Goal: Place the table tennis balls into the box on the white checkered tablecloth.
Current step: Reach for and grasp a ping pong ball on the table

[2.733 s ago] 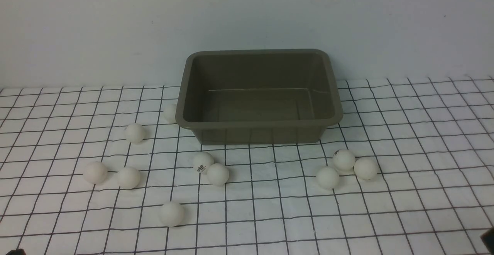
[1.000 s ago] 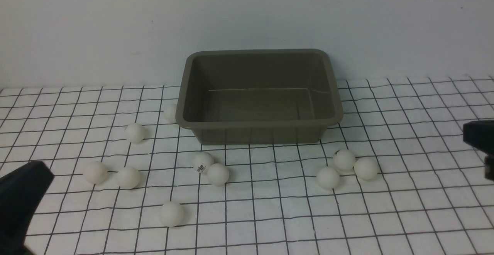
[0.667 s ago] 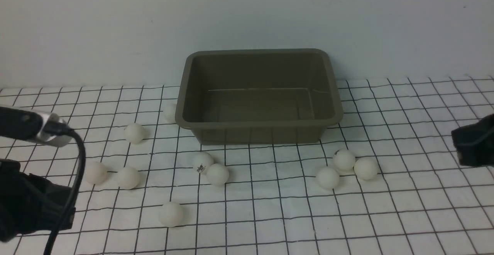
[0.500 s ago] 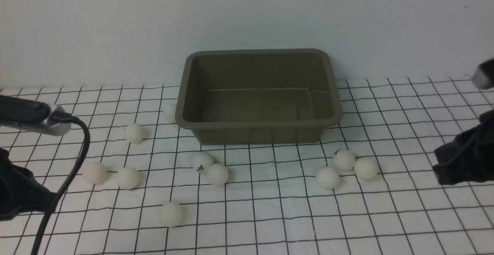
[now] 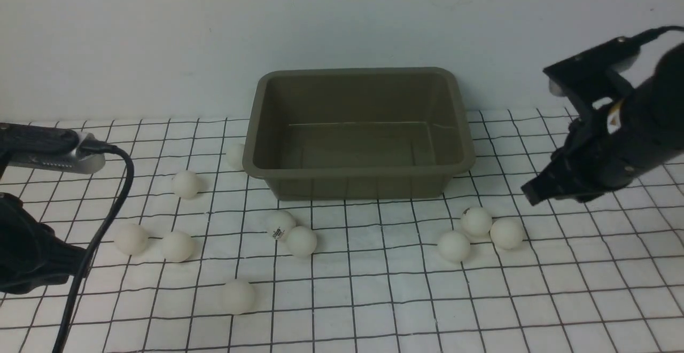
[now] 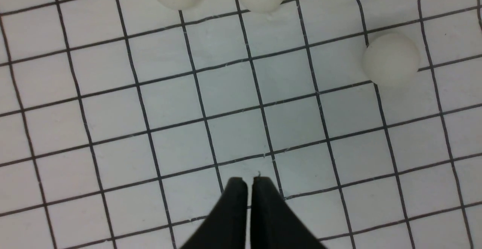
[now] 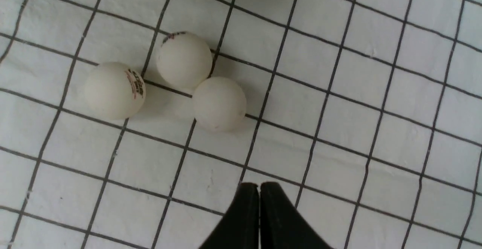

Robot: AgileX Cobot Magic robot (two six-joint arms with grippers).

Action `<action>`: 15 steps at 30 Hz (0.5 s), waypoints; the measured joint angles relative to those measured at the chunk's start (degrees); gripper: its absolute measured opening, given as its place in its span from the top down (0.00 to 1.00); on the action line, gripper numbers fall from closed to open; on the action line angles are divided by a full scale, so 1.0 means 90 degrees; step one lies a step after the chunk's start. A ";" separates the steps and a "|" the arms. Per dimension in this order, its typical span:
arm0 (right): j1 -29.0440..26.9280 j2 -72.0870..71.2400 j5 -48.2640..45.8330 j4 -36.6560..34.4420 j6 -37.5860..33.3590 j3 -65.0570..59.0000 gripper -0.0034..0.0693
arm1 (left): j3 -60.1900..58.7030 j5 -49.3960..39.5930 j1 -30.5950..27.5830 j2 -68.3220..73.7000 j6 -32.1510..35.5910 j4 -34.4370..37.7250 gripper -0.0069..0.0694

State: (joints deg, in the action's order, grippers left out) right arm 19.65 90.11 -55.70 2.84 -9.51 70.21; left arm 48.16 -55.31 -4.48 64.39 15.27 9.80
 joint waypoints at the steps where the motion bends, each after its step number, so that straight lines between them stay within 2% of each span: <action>1: 0.0000 0.0109 -0.0070 -0.0036 -0.0150 0.0089 0.84 | 0.0000 -0.0005 0.0000 0.0000 0.0018 0.0000 0.91; 3: 0.0000 0.0318 -0.0266 -0.0077 -0.0626 0.0271 0.77 | 0.0000 -0.0042 0.0000 0.0000 0.0125 0.0005 0.91; 6: 0.0000 0.0626 -0.0478 -0.0041 -0.1030 0.0449 0.58 | 0.0000 -0.0102 0.0000 0.0000 0.0186 0.0005 0.91; 7: 0.0000 0.0675 -0.0491 -0.0011 -0.1052 0.0464 0.55 | 0.0000 -0.0134 0.0000 0.0000 0.0186 0.0005 0.91; 10: 0.0000 0.0871 -0.0457 0.0093 -0.1085 0.0479 0.35 | 0.0000 -0.0149 0.0000 0.0000 0.0199 0.0005 0.91; 13: 0.0000 0.1063 -0.0406 0.0139 -0.1088 0.0479 0.23 | 0.0000 -0.0149 0.0000 0.0000 0.0224 0.0013 0.91; 15: 0.0000 0.1222 -0.0346 0.0201 -0.1088 0.0479 0.18 | 0.0000 -0.0149 0.0000 0.0000 0.0231 0.0019 0.91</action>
State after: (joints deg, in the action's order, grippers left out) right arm 19.65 101.10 -58.81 4.65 -19.30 74.52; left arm 48.16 -56.65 -4.48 64.39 17.35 9.97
